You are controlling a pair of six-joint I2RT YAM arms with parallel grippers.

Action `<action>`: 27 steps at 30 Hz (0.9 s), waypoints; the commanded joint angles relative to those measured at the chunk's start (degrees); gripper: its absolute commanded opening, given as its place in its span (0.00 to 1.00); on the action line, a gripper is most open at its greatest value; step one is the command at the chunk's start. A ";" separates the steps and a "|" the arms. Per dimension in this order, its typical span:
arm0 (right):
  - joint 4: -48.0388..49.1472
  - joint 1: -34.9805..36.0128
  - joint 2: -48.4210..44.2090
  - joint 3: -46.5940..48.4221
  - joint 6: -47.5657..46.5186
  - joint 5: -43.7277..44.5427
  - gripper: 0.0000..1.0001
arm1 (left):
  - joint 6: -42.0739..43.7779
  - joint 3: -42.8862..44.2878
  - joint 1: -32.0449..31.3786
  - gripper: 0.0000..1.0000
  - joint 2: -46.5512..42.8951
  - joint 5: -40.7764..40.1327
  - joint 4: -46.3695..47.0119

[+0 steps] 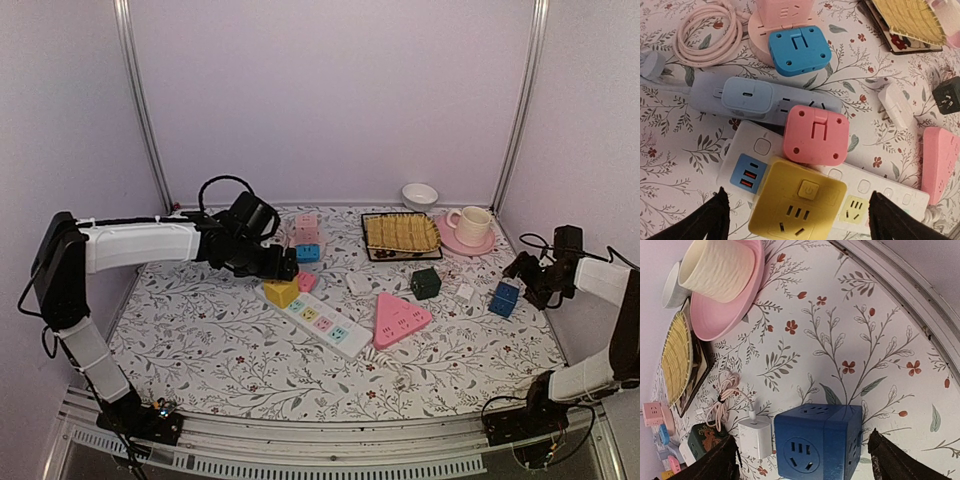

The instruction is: Pull the plug off the socket

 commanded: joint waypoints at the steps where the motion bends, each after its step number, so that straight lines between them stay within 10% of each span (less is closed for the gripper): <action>1: -2.23 3.73 -1.75 3.89 -2.07 1.99 0.92 | 5.73 2.52 -0.81 0.97 3.50 -1.46 -1.58; 10: -5.43 15.24 -1.48 9.50 -2.51 4.24 0.93 | 11.00 3.44 -0.94 0.94 7.36 -0.77 -2.35; 27: -9.63 36.46 -3.54 12.33 -6.79 5.32 0.95 | 7.15 4.62 -7.95 0.59 7.50 -4.31 -10.47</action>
